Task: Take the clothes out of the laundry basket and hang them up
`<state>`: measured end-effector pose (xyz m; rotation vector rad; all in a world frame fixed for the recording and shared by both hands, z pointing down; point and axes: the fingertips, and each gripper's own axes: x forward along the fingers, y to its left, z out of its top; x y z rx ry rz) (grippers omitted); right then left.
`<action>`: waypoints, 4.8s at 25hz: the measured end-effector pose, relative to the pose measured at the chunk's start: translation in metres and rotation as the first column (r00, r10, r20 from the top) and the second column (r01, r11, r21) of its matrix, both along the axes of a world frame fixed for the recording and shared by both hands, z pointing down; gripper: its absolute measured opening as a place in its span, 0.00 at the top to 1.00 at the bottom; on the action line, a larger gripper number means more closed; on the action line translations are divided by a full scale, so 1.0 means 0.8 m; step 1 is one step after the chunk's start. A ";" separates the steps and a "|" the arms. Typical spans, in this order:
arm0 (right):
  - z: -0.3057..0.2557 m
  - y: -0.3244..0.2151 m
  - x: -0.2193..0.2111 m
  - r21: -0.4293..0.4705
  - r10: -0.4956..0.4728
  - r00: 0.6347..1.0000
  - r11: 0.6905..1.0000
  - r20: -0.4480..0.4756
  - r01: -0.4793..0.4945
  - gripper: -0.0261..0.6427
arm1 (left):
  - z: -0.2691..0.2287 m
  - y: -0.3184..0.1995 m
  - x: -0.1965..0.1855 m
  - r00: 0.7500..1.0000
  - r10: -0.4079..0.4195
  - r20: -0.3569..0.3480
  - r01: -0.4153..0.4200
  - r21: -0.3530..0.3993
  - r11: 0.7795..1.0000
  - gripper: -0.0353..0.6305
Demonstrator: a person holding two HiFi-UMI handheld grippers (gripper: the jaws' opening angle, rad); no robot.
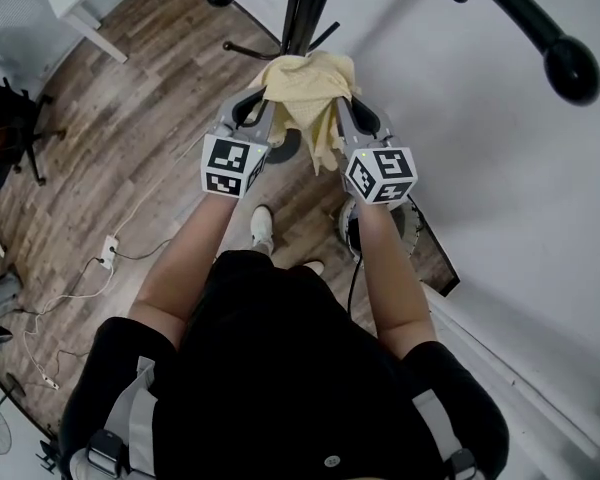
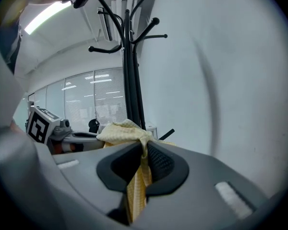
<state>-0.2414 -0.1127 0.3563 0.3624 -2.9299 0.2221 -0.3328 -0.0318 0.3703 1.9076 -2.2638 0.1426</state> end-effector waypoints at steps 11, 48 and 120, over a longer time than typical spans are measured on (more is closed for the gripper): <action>0.072 0.012 -0.017 -0.075 -0.015 0.998 0.997 -0.067 0.010 0.91 | 0.064 -0.008 0.005 0.999 0.012 -0.043 -0.011 0.003 1.000 0.89; 0.032 0.022 0.200 0.010 0.096 0.995 0.995 -0.016 -0.096 0.27 | 0.009 0.091 0.122 0.998 0.049 -0.032 -0.047 0.076 0.996 0.26; 0.888 -0.231 0.550 -0.364 -0.481 0.474 0.874 -0.738 0.321 0.47 | 0.878 -0.284 0.587 0.755 0.438 -0.488 -0.638 -0.704 0.313 0.26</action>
